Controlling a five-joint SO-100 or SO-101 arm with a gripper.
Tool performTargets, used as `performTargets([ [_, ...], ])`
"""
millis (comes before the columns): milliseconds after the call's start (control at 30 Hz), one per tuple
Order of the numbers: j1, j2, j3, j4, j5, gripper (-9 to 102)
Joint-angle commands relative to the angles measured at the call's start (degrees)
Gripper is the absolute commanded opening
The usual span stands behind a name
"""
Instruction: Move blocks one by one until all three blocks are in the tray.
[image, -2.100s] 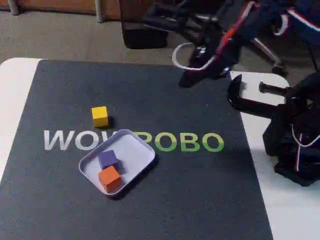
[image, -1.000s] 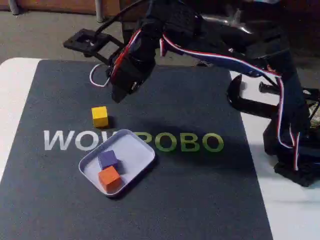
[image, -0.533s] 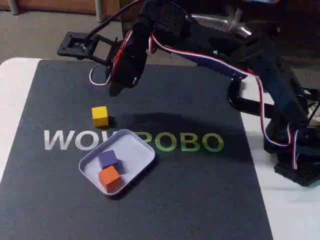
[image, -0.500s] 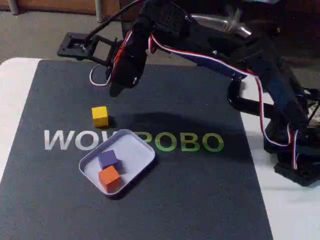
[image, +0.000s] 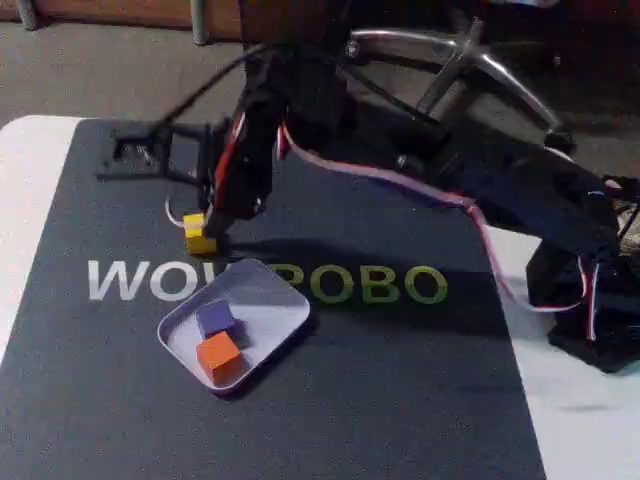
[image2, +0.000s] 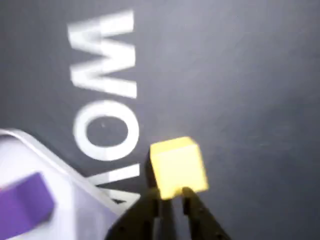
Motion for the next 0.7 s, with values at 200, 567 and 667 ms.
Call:
performTargets([
  [200,1.9,-1.6,-10.9,4.9,-0.3,9],
  [567,1.6,-0.8,-10.9,3.8,0.7,20],
  [667,2.2,-1.1,-10.9,2.8,1.7,20],
])
